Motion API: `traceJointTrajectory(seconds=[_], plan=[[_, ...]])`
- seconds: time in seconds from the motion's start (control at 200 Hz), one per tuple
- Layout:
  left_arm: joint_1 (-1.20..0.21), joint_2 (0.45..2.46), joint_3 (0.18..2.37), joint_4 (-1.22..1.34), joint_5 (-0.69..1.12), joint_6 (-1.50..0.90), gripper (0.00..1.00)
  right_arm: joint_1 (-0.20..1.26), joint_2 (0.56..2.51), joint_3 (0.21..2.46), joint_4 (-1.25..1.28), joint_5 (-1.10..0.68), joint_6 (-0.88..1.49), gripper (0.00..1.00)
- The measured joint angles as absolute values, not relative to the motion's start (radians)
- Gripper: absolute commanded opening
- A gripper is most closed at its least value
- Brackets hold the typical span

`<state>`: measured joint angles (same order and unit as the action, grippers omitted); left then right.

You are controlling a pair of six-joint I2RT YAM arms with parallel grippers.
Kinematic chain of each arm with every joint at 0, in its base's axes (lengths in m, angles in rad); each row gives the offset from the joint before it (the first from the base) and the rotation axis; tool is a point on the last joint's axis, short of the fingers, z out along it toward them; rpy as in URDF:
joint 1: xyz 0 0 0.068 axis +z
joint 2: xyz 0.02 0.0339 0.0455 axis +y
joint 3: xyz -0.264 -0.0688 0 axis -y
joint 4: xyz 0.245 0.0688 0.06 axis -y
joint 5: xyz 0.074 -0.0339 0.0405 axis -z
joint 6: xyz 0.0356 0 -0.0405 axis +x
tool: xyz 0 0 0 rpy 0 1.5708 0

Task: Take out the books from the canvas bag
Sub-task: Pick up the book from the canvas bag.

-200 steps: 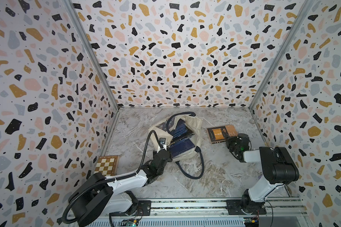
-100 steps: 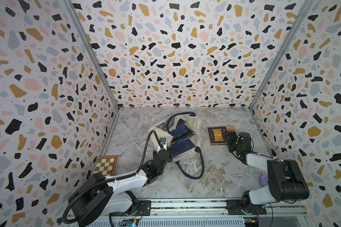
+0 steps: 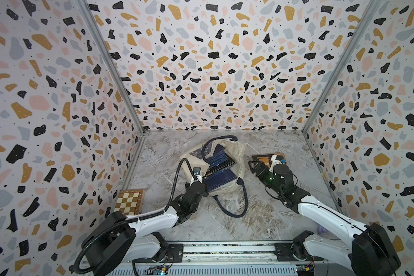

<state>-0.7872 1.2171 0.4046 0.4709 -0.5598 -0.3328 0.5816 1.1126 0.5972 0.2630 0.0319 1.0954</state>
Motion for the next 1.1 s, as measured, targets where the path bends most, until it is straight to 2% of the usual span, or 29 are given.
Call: traceJointTrajectory(seconds=[0.14, 0.38, 0.436, 0.981, 1.101], plan=[[-0.787, 1.217, 0.405, 0.471, -0.559, -0.333, 0.00, 0.723, 1.148, 0.616, 0.266, 0.060, 1.090, 0.98], [-0.787, 1.211, 0.405, 0.471, -0.560, -0.333, 0.00, 0.876, 1.334, 0.648, 0.290, 0.089, 1.103, 0.87], [-0.786, 1.211, 0.405, 0.471, -0.559, -0.332, 0.00, 0.880, 1.376, 0.649, 0.305, 0.080, 1.114, 0.83], [-0.786, 1.210, 0.404, 0.471, -0.559, -0.332, 0.00, 0.854, 1.666, 0.749, 0.430, 0.006, 1.171, 0.59], [-0.786, 1.210, 0.404, 0.471, -0.559, -0.332, 0.00, 0.824, 1.708, 0.768, 0.451, -0.014, 1.185, 0.47]])
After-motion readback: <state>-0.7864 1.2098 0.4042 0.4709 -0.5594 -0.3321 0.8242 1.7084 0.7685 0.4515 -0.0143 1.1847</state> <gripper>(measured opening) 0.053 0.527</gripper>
